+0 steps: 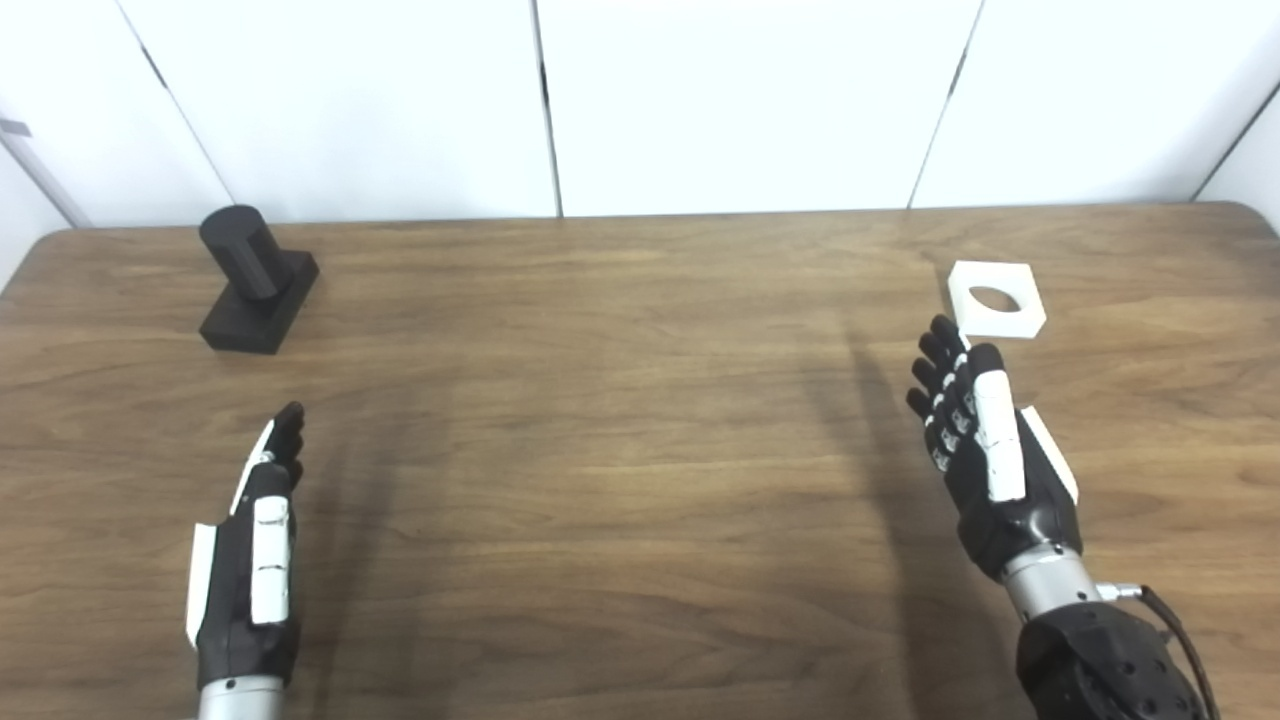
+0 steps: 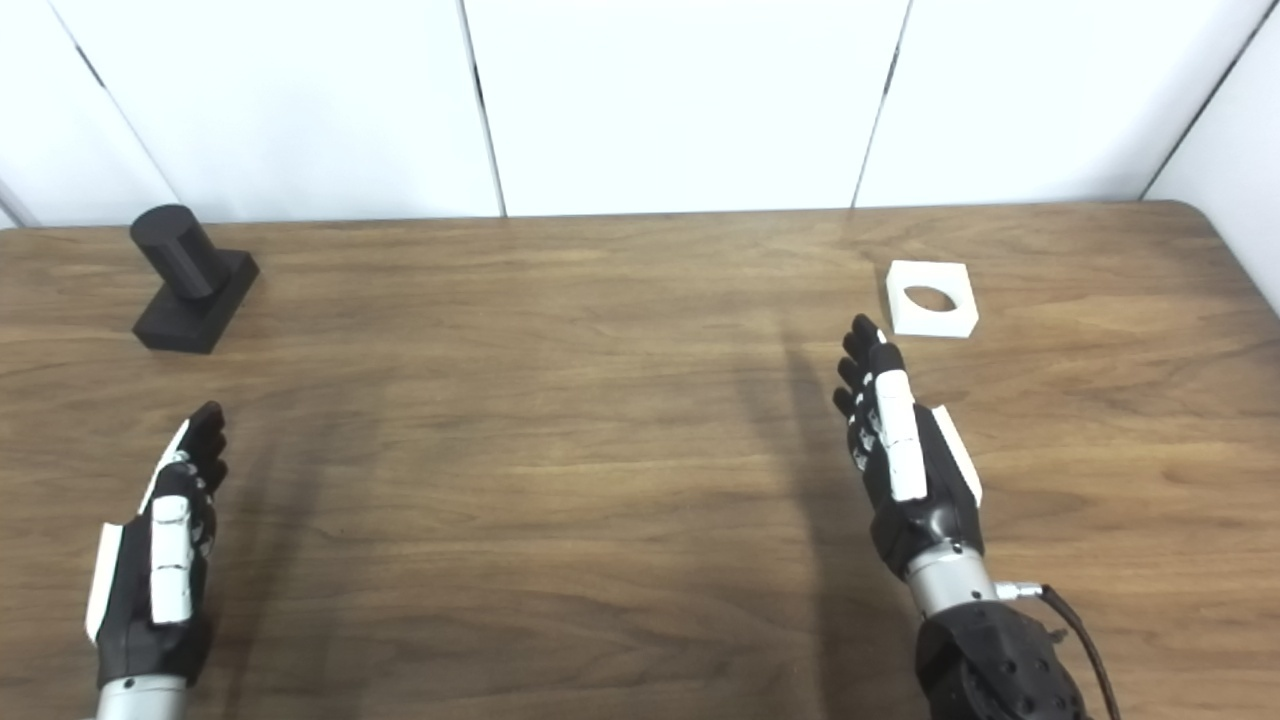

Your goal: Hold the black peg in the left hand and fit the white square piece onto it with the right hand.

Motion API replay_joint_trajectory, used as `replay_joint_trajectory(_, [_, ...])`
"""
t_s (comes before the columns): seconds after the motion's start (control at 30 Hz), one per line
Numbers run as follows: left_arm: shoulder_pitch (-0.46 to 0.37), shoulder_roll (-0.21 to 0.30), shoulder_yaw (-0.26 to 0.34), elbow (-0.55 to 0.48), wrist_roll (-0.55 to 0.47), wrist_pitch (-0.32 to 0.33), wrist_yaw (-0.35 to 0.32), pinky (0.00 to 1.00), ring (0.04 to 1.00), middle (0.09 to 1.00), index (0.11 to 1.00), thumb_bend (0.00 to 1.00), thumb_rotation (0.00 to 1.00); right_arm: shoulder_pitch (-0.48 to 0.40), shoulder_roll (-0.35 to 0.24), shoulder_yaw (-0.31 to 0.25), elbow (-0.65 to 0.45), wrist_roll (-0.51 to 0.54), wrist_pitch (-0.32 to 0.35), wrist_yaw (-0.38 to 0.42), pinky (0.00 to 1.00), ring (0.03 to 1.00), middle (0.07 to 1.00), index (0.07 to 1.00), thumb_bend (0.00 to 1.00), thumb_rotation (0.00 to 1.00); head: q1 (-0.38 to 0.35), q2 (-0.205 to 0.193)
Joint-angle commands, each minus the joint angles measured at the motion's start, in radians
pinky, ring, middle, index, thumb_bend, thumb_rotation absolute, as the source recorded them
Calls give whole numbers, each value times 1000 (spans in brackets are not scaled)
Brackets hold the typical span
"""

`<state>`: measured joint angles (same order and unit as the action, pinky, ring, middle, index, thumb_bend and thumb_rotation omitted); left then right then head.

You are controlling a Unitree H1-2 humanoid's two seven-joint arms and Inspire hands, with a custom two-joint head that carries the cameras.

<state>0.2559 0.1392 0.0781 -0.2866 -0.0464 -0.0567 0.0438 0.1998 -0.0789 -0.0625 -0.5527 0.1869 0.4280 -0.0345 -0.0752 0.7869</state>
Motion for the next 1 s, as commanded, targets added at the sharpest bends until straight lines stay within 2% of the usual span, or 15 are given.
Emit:
replay_joint_trajectory(0.0, [-11,-32,3,-27,4,-22,8,1000,987,968,929,647,990,114,39,4,-21,6,-51,4,1000,1000,1000,1000,467,1000,1,-1])
replay_joint_trajectory(0.2, [-12,-36,3,-20,8,-24,13,998,979,964,925,660,990,113,37,1,-15,14,-55,6,1000,1000,1000,1000,478,1000,7,-4])
replay_joint_trajectory(0.27, [-13,-38,3,-16,5,-30,13,961,970,959,921,656,973,113,37,-1,-14,16,-54,7,1000,1000,1000,1000,483,1000,12,-7])
replay_joint_trajectory(0.4, [-8,-44,-5,-15,16,-33,15,963,968,959,921,637,984,117,23,-4,-10,18,-61,15,1000,1000,1000,1000,485,1000,92,-25])
replay_joint_trajectory(0.5, [2,-58,-22,-24,25,-18,21,996,984,965,929,627,998,123,11,-16,-6,26,-67,23,1000,1000,1000,1000,459,1000,190,-55])
replay_joint_trajectory(0.67, [9,-94,-55,12,51,-94,51,962,954,955,916,584,924,130,-11,-40,17,38,-93,53,1000,1000,1000,1000,432,1000,303,-109])
replay_joint_trajectory(0.7, [12,-102,-64,12,62,-97,60,956,949,951,913,567,914,131,-14,-46,24,41,-101,61,1000,1000,1000,1000,427,1000,340,-133])
replay_joint_trajectory(0.77, [19,-116,-84,17,79,-108,73,966,955,952,919,540,921,133,-18,-55,35,46,-109,73,1000,1000,1000,1000,432,1000,374,-159])
replay_joint_trajectory(0.9, [23,-115,-119,43,98,-138,93,971,974,960,930,554,919,135,-27,-66,52,49,-112,94,1000,1000,1000,1000,495,1000,421,-202])
replay_joint_trajectory(0.97, [26,-110,-134,51,117,-139,99,987,984,969,939,568,922,135,-38,-63,70,45,-143,120,1000,1000,1000,1000,528,1000,425,-215])
